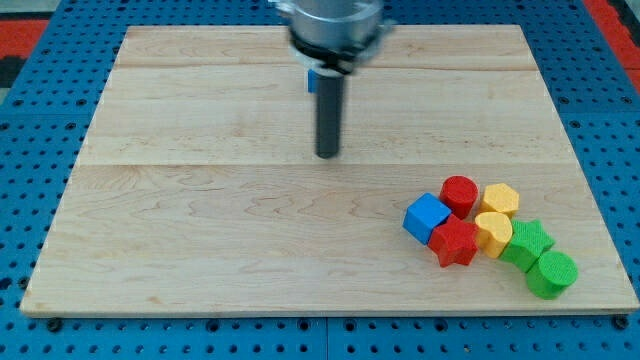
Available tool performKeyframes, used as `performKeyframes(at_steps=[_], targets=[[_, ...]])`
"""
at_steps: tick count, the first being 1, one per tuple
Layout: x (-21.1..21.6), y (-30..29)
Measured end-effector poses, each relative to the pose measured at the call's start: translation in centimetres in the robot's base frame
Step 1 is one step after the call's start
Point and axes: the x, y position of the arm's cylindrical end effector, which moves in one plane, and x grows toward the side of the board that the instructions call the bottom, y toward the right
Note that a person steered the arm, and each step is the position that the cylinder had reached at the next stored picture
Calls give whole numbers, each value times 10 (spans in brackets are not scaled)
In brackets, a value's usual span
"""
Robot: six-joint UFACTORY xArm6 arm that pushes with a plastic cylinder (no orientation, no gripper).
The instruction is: Push the triangle to the left of the red circle
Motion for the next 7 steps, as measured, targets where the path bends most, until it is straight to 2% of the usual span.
performKeyframes(at_steps=[1,2,3,4,5,6,7], targets=[[-36,-66],[-122,-66],[-144,-15],[-41,62],[40,77],[2,1],[-70,38]])
